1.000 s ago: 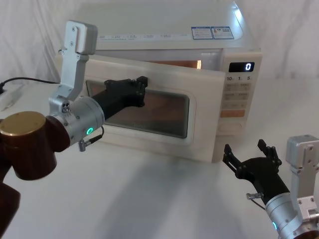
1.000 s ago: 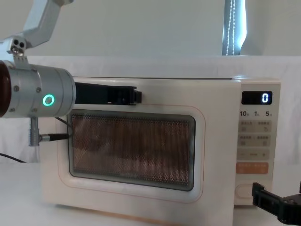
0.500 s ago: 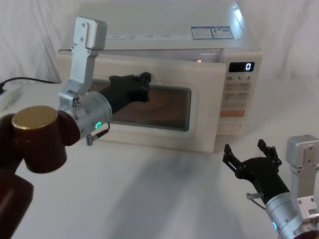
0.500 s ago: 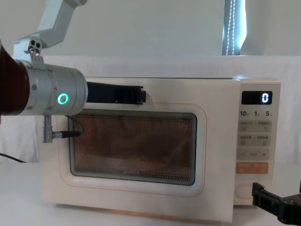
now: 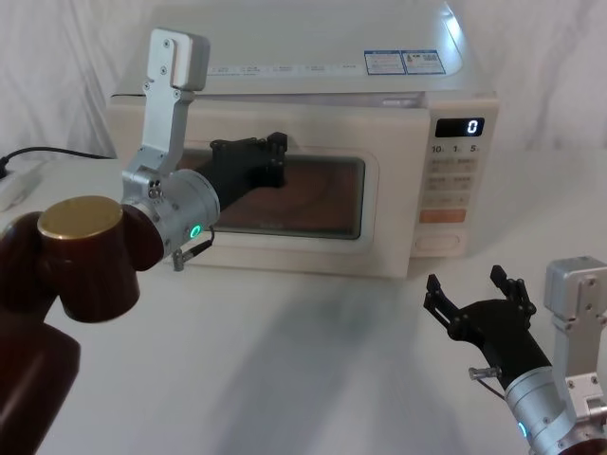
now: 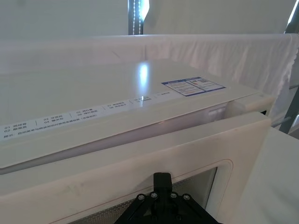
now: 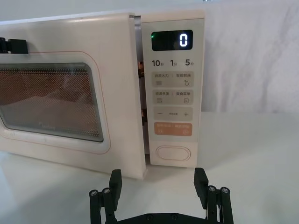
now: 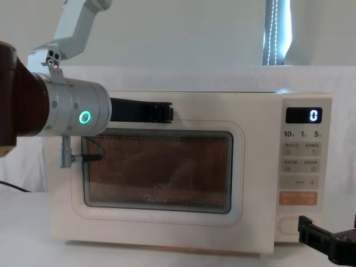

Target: Press the button to open the microwave door with one hand; close the microwave door with the other hand.

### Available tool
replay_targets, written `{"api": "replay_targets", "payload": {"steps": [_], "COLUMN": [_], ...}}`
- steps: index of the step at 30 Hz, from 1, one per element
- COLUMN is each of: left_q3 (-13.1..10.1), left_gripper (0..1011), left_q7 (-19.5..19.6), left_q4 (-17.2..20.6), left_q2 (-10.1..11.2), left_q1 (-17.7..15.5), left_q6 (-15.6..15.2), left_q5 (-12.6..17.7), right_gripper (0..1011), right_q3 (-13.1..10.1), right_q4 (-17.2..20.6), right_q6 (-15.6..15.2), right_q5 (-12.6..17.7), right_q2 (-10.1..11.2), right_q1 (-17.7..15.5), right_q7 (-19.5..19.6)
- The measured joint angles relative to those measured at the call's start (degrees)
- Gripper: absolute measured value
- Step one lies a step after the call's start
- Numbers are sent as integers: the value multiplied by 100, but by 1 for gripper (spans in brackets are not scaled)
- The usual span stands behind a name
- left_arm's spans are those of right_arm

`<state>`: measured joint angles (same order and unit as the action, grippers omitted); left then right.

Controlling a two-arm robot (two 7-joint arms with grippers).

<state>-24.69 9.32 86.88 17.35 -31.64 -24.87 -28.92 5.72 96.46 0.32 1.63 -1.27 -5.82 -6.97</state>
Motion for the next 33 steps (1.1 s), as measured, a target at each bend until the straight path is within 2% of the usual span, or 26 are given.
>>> {"api": "replay_targets", "payload": {"steps": [33], "left_q3": [247], "left_gripper": [0], "left_q7": [11], "left_q4": [-279], "left_q2": [-505], "left_q1": [-43], "left_q6": [-140], "left_q5": [478], "right_gripper": [1002], "right_q3": [0], "right_q4": [0], "right_q6": [0], "right_q5": [0], "right_q2": [0], "right_q1": [0], "right_q7": [0]}}
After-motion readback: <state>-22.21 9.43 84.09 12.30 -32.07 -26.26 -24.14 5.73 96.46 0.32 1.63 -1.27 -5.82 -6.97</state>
